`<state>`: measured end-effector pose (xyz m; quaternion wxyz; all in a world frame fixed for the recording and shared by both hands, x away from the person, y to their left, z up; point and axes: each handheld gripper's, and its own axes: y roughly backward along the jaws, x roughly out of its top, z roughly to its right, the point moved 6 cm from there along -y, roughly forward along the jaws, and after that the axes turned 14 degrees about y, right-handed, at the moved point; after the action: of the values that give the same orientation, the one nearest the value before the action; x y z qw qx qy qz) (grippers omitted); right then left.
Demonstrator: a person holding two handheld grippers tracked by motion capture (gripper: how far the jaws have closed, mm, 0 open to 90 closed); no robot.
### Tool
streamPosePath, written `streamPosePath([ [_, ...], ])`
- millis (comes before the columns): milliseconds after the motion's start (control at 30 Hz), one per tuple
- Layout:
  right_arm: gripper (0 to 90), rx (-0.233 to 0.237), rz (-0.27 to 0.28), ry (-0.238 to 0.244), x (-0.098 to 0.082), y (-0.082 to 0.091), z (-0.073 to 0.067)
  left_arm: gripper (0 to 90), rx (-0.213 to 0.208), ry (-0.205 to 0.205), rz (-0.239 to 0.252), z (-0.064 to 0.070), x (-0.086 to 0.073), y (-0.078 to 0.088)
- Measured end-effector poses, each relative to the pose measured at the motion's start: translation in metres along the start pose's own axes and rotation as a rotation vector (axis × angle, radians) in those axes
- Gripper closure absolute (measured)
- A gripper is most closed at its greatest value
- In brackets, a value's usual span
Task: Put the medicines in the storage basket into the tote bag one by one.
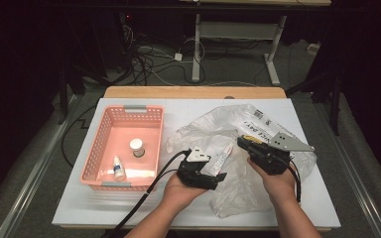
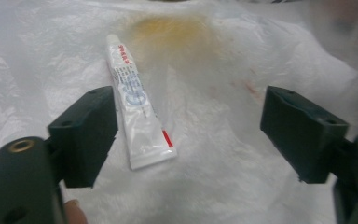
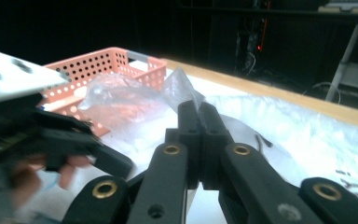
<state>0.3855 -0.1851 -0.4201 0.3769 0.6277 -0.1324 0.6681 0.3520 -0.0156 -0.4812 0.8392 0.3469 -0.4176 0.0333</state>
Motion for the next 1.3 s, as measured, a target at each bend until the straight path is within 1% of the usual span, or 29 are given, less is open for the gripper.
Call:
streamPosePath([
  [33,90.0,-0.003,-0.008,0.002,-0.002,0.001,0.001,14.5,0.002,-0.007,0.005,0.002,-0.001,0.005],
  [67,90.0,-0.004,-0.007,-0.008,-0.004,0.001,0.001,14.4,0.001,-0.014,0.011,0.004,-0.002,0.009],
  [133,90.0,-0.005,-0.006,-0.013,-0.007,0.003,0.001,8.9,0.011,-0.022,0.014,0.006,-0.004,0.018],
  [267,90.0,0.001,-0.005,0.005,-0.009,0.005,-0.002,0.0,0.038,-0.023,0.03,0.006,-0.007,0.034],
  [300,90.0,0.0,-0.001,-0.004,-0.008,0.006,-0.002,0.0,0.041,-0.024,0.035,0.006,-0.008,0.038],
  [367,90.0,0.005,0.003,0.003,-0.007,0.008,-0.003,0.0,0.044,-0.022,0.042,0.005,-0.01,0.044],
  [433,90.0,0.003,0.007,0.009,-0.007,0.008,-0.004,0.0,0.049,-0.028,0.038,0.004,-0.012,0.049],
  [500,90.0,0.001,0.008,0.009,-0.006,0.009,-0.004,0.0,0.061,-0.032,0.045,0.002,-0.014,0.055],
  [567,90.0,-0.002,0.016,-0.001,-0.005,0.01,-0.003,0.0,0.066,-0.027,0.054,0.001,-0.014,0.062],
  [633,90.0,-0.003,0.017,0.001,-0.005,0.01,-0.003,0.0,0.074,-0.033,0.067,0.0,-0.014,0.069],
  [700,90.0,-0.006,0.019,-0.002,-0.005,0.01,-0.002,0.0,0.09,-0.031,0.072,-0.004,-0.015,0.075],
  [767,90.0,-0.006,0.019,-0.002,-0.005,0.01,-0.001,0.0,0.096,-0.016,0.079,-0.009,-0.015,0.081],
  [800,90.0,-0.006,0.02,-0.002,-0.005,0.01,0.0,0.0,0.099,-0.007,0.086,-0.011,-0.014,0.084],
  [867,90.0,-0.004,0.022,-0.001,-0.005,0.011,0.0,0.0,0.098,0.028,0.087,-0.017,-0.014,0.089],
  [933,90.0,-0.004,0.021,-0.003,-0.005,0.012,0.0,0.0,0.103,0.042,0.094,-0.022,-0.013,0.094],
  [1000,90.0,-0.005,0.025,-0.001,-0.004,0.013,0.0,0.0,0.132,0.038,0.103,-0.027,-0.013,0.099],
  [1133,90.0,-0.008,0.028,-0.004,-0.004,0.014,0.001,0.0,0.169,0.048,0.13,-0.038,-0.012,0.11],
  [1200,90.0,-0.008,0.028,-0.002,-0.004,0.014,0.001,0.0,0.2,0.041,0.136,-0.045,-0.012,0.116],
  [1300,90.0,-0.005,0.028,-0.001,-0.004,0.014,0.001,0.0,0.225,0.057,0.147,-0.055,-0.013,0.125],
])
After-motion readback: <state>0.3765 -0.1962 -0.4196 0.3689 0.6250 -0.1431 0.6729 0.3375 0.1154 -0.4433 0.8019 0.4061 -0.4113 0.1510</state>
